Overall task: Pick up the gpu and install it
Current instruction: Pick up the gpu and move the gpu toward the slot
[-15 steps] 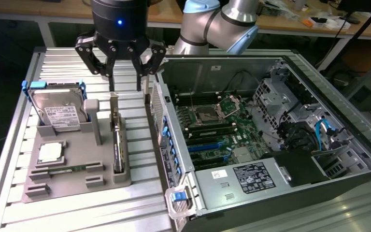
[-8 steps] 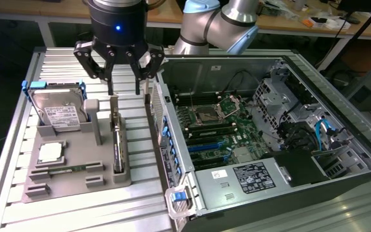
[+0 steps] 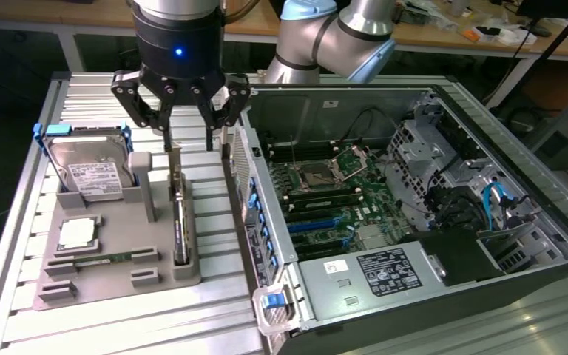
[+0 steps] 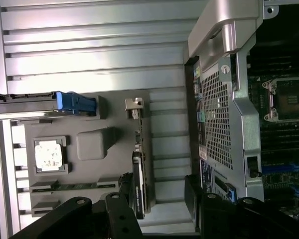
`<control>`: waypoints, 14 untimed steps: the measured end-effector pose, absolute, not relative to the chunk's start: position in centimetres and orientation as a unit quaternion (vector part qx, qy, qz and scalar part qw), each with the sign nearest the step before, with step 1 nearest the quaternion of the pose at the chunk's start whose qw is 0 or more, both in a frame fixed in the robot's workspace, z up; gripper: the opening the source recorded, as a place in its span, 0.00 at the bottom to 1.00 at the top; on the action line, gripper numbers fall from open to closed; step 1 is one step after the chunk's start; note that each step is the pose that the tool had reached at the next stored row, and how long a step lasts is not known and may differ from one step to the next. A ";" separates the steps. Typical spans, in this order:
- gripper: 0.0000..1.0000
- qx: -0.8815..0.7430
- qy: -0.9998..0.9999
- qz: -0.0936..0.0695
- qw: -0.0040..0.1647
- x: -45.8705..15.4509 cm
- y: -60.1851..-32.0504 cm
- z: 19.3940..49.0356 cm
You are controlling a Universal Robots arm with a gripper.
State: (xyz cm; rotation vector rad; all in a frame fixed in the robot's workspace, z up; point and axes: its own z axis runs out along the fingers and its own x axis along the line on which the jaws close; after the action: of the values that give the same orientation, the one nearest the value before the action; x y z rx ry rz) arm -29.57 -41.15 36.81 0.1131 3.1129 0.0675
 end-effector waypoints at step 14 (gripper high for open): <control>0.54 0.035 0.999 0.022 0.013 -29.9 -42.6 35.3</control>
State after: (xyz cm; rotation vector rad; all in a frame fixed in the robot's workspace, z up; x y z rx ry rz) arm -29.93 -42.55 35.30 0.1100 3.1129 0.0678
